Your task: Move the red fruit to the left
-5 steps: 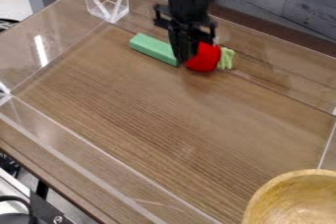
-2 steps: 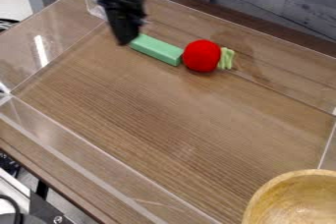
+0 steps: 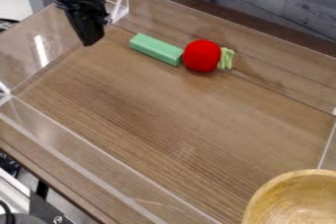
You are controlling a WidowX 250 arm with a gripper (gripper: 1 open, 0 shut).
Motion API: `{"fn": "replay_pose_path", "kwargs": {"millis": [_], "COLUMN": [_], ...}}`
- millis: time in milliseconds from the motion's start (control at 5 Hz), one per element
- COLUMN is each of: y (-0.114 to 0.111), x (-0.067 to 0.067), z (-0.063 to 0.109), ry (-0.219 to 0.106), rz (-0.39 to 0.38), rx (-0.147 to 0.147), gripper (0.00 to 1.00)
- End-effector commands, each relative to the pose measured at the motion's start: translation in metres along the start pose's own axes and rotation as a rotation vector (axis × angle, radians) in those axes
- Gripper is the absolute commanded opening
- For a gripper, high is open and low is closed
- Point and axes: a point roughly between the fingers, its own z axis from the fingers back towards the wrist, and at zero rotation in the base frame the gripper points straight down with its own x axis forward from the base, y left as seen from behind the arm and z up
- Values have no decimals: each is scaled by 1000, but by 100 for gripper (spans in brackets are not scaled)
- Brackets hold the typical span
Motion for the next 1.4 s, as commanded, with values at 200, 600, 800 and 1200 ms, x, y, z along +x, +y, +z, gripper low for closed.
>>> {"fn": "replay_pose_path", "kwargs": {"millis": [200,600,800,1200], "y": [10,5,0,-2], "x": [1,-7,-7,18], "z": [19,24,33,33], "ry": [-51,-51,-54,-54], "rz": [27,44,65,109], "rx": [5,-23,-35,-57], "gripper": [0,0,0,0]}}
